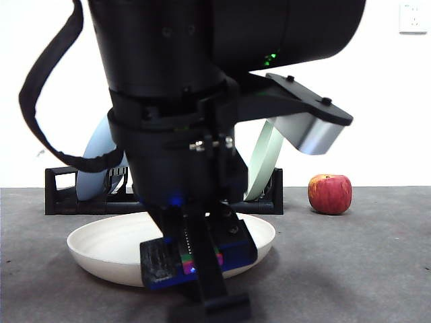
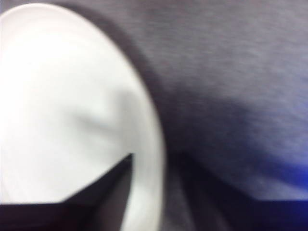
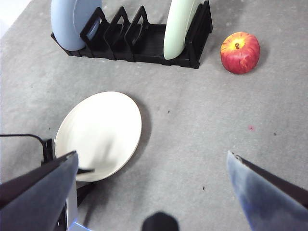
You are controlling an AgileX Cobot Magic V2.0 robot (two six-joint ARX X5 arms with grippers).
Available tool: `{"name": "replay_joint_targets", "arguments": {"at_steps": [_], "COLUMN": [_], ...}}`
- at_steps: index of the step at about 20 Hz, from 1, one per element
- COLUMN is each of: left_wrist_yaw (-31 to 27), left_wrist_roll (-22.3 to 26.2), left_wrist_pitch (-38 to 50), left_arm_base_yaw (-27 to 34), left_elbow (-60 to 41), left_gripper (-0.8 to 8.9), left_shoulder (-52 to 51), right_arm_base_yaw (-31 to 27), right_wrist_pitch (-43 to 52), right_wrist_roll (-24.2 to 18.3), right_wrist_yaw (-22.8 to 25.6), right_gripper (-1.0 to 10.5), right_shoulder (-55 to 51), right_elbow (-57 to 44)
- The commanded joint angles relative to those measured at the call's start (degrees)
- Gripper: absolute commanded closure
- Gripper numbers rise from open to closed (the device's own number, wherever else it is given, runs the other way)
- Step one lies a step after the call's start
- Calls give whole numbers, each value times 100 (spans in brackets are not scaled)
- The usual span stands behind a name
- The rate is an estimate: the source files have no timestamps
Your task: Take the yellow plate from the plate rack,put the plate on the table,take the apple from the table,put the apple in the plate
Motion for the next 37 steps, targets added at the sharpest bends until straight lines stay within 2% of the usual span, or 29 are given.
{"name": "replay_joint_targets", "arguments": {"at_steps": [1, 6, 11, 14, 20, 25, 28, 32, 37], "left_wrist_yaw": [216, 219, 221, 234, 1139, 1735, 1729, 1720, 1720], "left_wrist_roll": [-140, -525, -1137, -1423, -1746, -1797, -1875, -1875, -1873], "left_wrist_pitch": [-66, -678, -1276, -1449, -1810, -2452, -2667, -2728, -2734], "left_arm_base_yaw": [-26, -26, -11, -11, -11, -11, -11, -11, -11], "left_elbow": [-17, 420, 1283, 1727, 1821, 1821, 1821, 1821, 1821], "left_gripper": [584, 584, 584, 585, 585, 585, 585, 585, 585], "left_shoulder": [39, -769, -2382, -3390, -4883, -5226, -5206, -5042, -4872], "right_arm_base_yaw": [0, 0, 0, 0, 24, 125, 280, 501, 570], "right_wrist_pitch": [-2, 17, 385, 1023, 2632, 3355, 3257, 2907, 2664], "right_wrist_roll": [-37, -37, -11, 7, 289, 168, -20, -37, -68], "right_wrist_yaw": [-26, -22, 61, 345, 461, 852, 1082, 1244, 1495], "right_gripper": [383, 383, 383, 383, 382, 380, 379, 378, 377], "right_shoulder": [-4, 0, 275, 741, 2450, 4218, 5270, 6288, 7119], "right_elbow": [26, 26, 26, 26, 28, 476, 1370, 2496, 3226]}}
